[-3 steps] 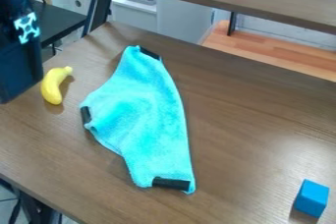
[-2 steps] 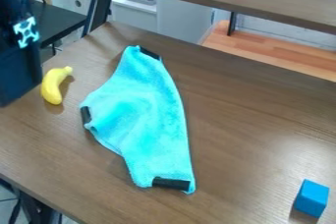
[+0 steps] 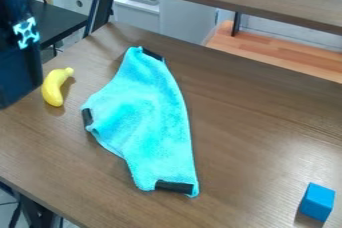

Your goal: Unfold the cloth from bottom left to top right

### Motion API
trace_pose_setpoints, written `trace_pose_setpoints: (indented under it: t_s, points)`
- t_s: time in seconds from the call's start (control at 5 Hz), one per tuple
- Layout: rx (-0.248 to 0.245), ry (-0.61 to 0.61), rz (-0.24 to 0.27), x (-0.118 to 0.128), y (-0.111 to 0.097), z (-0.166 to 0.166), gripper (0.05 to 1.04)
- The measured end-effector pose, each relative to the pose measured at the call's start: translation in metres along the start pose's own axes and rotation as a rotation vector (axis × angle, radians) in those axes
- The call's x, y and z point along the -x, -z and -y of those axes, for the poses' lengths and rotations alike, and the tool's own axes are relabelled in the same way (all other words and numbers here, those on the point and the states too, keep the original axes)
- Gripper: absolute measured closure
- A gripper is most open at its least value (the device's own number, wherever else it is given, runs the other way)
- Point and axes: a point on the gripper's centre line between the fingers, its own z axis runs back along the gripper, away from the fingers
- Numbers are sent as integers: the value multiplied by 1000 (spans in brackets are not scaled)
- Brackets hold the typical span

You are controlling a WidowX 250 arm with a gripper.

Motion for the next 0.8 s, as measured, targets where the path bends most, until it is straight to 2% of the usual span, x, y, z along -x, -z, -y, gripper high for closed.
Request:
trace_pose_setpoints:
  t_s: [0.2, 0.4, 0.6, 0.8]
  points:
    - [47, -117, -38, -18, 53, -33, 84]
    - [32, -225, -46, -41, 93, -79, 84]
    - [101, -325, -39, -50, 118, -123, 84]
    - [149, -363, 34, -64, 143, -153, 84]
